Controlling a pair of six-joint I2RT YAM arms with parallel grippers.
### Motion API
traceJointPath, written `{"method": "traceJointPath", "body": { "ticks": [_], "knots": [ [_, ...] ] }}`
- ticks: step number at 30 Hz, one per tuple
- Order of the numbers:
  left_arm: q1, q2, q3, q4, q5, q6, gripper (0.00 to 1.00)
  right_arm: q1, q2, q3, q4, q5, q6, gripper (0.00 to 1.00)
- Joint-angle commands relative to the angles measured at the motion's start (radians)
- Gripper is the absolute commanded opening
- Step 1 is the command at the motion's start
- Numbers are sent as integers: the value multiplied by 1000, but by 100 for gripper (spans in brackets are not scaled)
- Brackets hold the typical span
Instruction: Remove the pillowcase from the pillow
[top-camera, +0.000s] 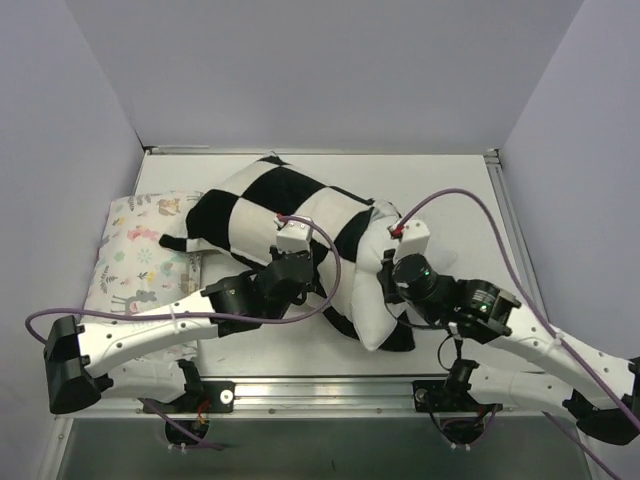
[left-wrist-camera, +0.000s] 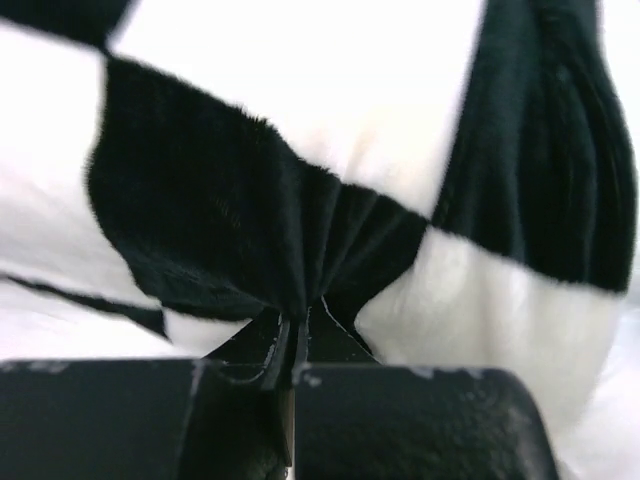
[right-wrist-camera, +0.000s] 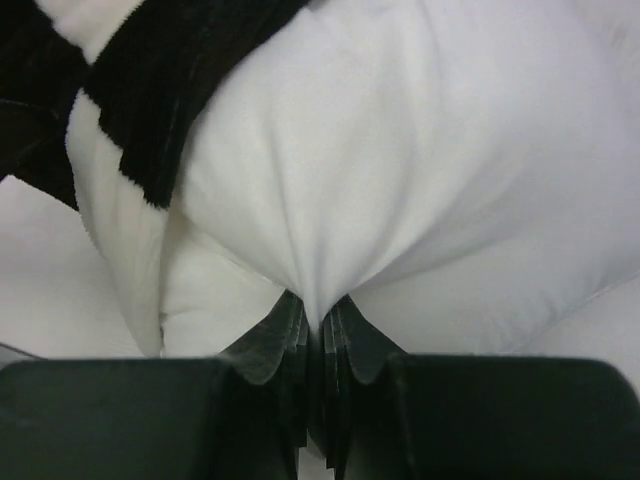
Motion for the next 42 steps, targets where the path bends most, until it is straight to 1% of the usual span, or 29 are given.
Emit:
{"method": "traceJointPath", "body": {
  "ticks": [1,3,4,6,7,8,9,10,11,12,13,14,15,16,19,20,23,24,25,27,28,31,34,36,37,39,40,41,42],
  "knots": [
    [-100,-102,226,-100,-282,247,0,-28,-36,246,-132,-55,-83,0],
    [-131,-88,343,-125,-347,317,0,-28,-26,336,-164,-112,-89,0],
    [-135,-70,379,-128,-344,369,0,-30,-25,397,-166,-145,-86,0],
    [-132,-39,456,-113,-335,421,0,-37,-20,442,-166,-150,-85,0],
    [-125,14,535,-115,-307,467,0,-48,-14,465,-166,-143,-83,0],
    [-86,53,597,-140,-280,466,0,-75,-5,470,-166,-135,-80,0],
    [-48,94,652,-224,-228,445,0,-112,-2,469,-166,-161,-77,0],
    [-14,169,731,-249,-124,397,0,-225,4,461,-155,-198,-73,0],
    [43,198,749,-260,-73,383,0,-290,19,429,-147,-239,-73,0],
    [66,228,760,-263,-34,369,0,-356,30,407,-135,-333,-74,0],
    [86,280,767,-264,1,342,0,-511,42,374,-111,-381,-74,0],
    [135,306,778,-269,95,325,0,-584,73,307,-92,-440,-77,0],
    [154,333,786,-280,128,305,0,-667,91,260,-71,-545,-76,0],
    [172,378,787,-284,151,279,0,-801,110,220,-18,-601,-73,0],
    [236,421,749,-301,165,236,0,-983,185,82,81,-764,-41,0],
    [259,417,693,-303,170,219,0,-1047,207,58,101,-778,-24,0],
    [426,349,588,-298,207,144,0,-1128,242,60,115,-779,-10,0],
    [474,323,515,-278,233,135,0,-1148,247,68,113,-793,-1,0],
    [569,276,487,-272,237,133,0,-1161,248,83,112,-798,2,0],
    [647,239,447,-272,250,135,0,-1189,250,96,104,-798,1,0],
    [711,207,417,-267,257,130,0,-1195,250,100,98,-793,-2,0],
    [760,188,393,-264,264,145,0,-1200,260,93,89,-755,-8,0],
    [740,202,384,-225,354,158,0,-1179,277,102,92,-773,-13,0],
    [682,229,393,-203,366,165,0,-1166,293,136,81,-765,-17,0],
    [657,278,410,-208,368,171,0,-1157,294,143,78,-770,-19,0],
    [596,344,496,-256,353,176,0,-1125,302,185,74,-750,-27,8],
    [580,414,528,-278,339,176,0,-1107,308,204,52,-741,-34,13],
    [571,448,563,-295,336,176,0,-1058,329,234,35,-724,-53,23],
    [557,481,618,-328,334,175,0,-1031,342,289,15,-701,-62,29]
  ]
}}
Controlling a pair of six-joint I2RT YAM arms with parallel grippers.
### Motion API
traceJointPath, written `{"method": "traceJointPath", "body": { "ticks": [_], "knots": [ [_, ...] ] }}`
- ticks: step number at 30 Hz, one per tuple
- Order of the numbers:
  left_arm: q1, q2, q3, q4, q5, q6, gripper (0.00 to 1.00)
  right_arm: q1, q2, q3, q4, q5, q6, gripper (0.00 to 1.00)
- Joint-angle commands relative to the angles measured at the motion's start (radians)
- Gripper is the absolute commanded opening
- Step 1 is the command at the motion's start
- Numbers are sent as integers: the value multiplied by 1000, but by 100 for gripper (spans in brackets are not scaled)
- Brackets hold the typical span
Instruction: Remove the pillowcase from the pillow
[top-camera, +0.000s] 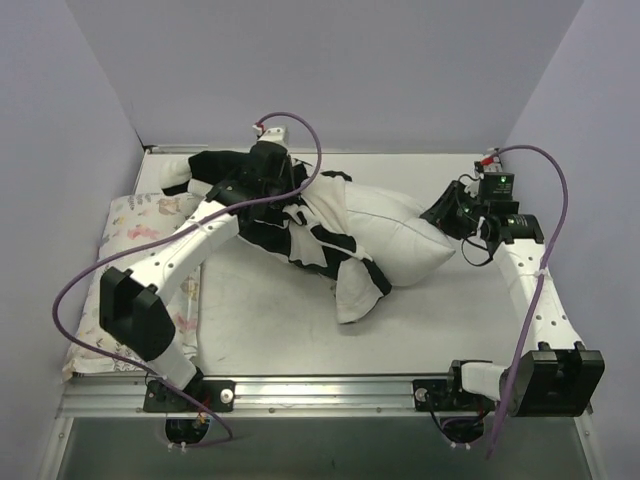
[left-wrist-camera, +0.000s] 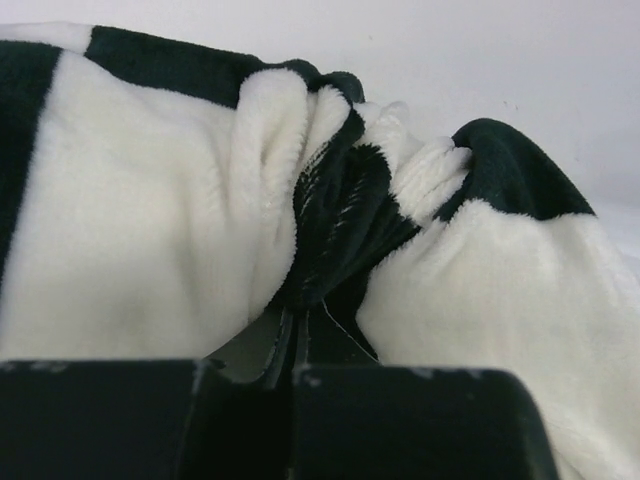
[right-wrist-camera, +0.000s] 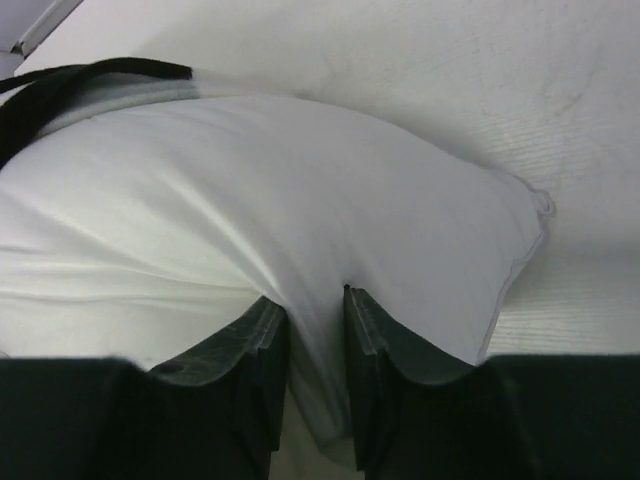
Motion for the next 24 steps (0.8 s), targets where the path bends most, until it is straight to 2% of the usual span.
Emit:
{"method": "traceJointPath", "body": {
  "ticks": [1,2,5,7,8,10,11,14,17,19,22,24],
  "knots": [
    [-18,181,112,-162,-130,40,0,63,45,127,-121,242,-84,35],
    [-20,209,138,-178,-129,37,0,92,40,146,-126,254,-86,51],
    [-20,304,228,-225,-115,31,0,146,-12,218,-134,342,-106,75],
    [-18,356,274,-242,-106,32,0,210,-48,258,-141,404,-127,82],
    [-20,372,287,-247,-104,32,0,235,-91,264,-140,493,-133,88],
    [-18,411,323,-261,-92,32,0,296,-137,258,-138,562,-147,93],
    [-18,422,331,-262,-87,32,0,313,-182,246,-134,601,-150,99],
    [-17,465,366,-271,-72,35,0,382,-301,142,-76,688,-158,100],
    [-15,491,391,-278,-58,37,0,388,-404,11,12,649,-146,100],
    [-18,501,400,-279,-49,41,0,403,-423,-44,15,604,-126,100],
    [-18,496,388,-279,-53,46,0,414,-414,-205,50,652,-86,100],
    [-18,493,374,-278,-60,49,0,413,-395,-289,134,661,-84,100]
  ]
}}
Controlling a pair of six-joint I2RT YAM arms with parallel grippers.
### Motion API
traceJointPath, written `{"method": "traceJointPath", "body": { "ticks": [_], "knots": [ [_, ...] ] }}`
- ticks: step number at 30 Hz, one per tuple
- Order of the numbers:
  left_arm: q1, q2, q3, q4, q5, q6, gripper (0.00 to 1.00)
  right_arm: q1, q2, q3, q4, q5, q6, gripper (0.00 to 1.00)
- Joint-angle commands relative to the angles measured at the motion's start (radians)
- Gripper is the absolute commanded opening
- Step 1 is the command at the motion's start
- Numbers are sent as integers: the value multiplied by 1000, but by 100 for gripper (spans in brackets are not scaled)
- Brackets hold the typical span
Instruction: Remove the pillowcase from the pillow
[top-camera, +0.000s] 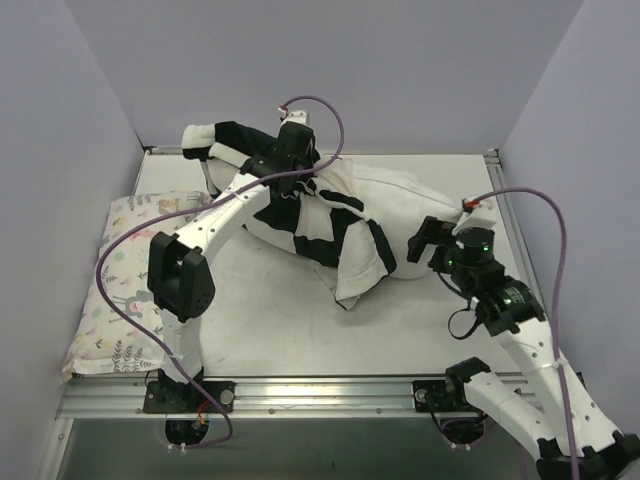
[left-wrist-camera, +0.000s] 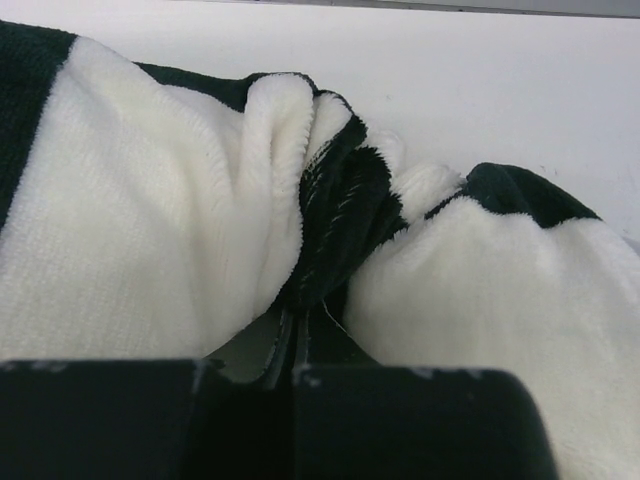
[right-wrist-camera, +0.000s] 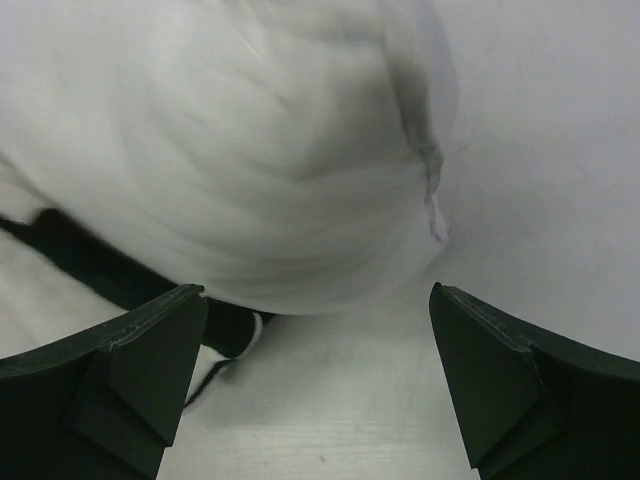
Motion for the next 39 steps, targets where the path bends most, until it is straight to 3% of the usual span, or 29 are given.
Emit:
{"method": "traceJointPath", "body": {
  "ticks": [1,7,11,12,15,16,17,18,21,30,35,39],
  "knots": [
    [1,69,-66,-191,31,22,0,6,89,-132,118,54,25,100],
    [-16,46,-56,-191,52,60,5,-3,226,-236,434,-93,-10,100],
    [-45,41,-20,-189,74,95,14,-7,314,-204,508,-87,-3,99],
    [-51,35,-16,-188,83,106,16,-13,330,-188,499,-77,-1,95],
    [-71,4,9,-186,75,129,28,-33,370,-109,423,-64,8,25],
    [-73,-8,13,-183,77,132,36,-44,383,-88,392,-55,14,7],
    [-76,-25,21,-173,80,135,44,-49,386,-44,364,-61,14,1],
    [-76,-60,23,-165,80,146,59,-55,389,-19,289,-75,16,0],
    [-78,-144,26,-121,75,157,73,-75,418,117,109,-93,10,0],
    [-194,-446,-60,-24,-99,166,81,-145,456,420,-240,-251,-24,0],
    [-274,-601,-302,63,-202,134,84,-158,466,469,-287,-251,-39,0],
    [-260,-675,-517,177,-192,99,88,-159,453,452,-287,-253,-44,0]
  ]
}}
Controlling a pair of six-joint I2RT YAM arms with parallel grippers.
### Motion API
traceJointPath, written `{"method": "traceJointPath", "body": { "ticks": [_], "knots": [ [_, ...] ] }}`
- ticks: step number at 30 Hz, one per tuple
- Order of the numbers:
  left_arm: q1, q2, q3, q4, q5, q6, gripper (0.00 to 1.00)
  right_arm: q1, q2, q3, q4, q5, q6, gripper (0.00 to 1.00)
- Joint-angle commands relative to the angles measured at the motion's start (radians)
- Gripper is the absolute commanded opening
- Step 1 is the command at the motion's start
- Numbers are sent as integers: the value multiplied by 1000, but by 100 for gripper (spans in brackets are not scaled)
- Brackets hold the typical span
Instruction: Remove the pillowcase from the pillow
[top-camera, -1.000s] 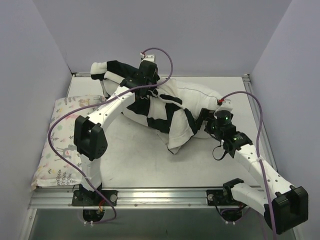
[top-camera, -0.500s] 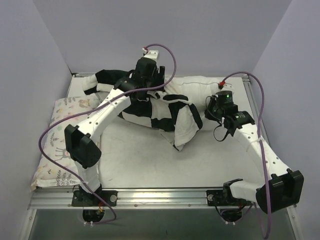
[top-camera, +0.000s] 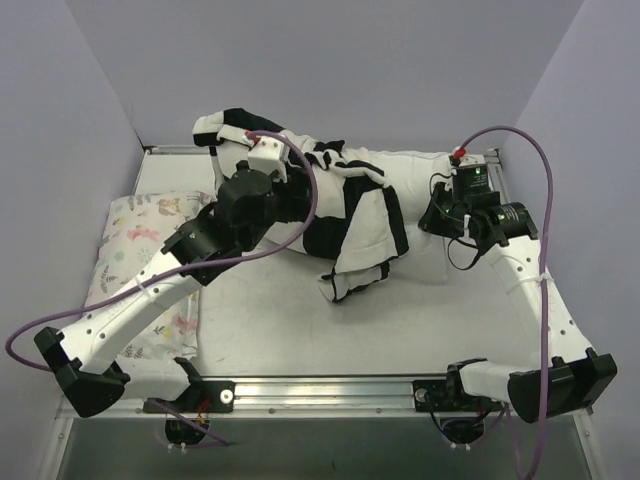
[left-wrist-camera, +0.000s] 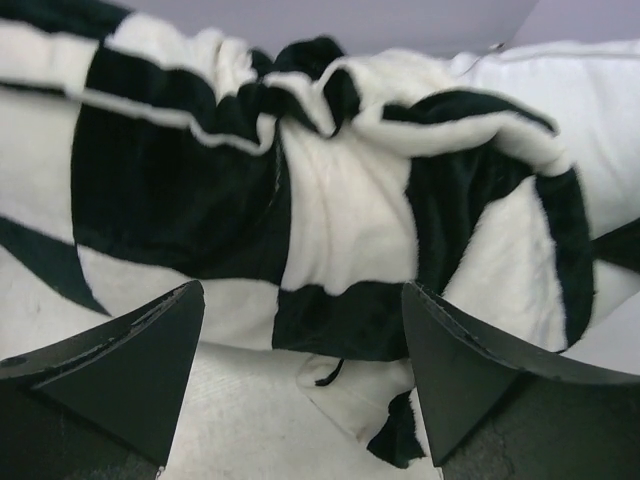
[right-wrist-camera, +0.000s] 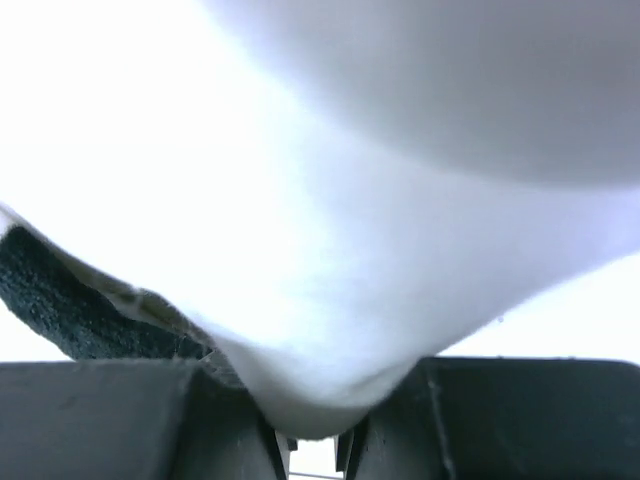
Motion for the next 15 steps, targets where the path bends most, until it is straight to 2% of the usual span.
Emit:
{"method": "traceJointPath", "body": {
  "ticks": [1,7,13,15],
  "knots": [
    [19,23,-142,114,-16,-39,88,-7,-22,33,19,-13,-16,0],
    [79,129,-200,224,168,-65,89,-7,-19,30,6,4,-24,0],
    [116,220,-202,272,215,-87,89,-9,-9,13,2,12,-27,0],
    [125,247,-196,270,210,-94,83,-10,-11,15,0,17,-27,0]
  ]
}}
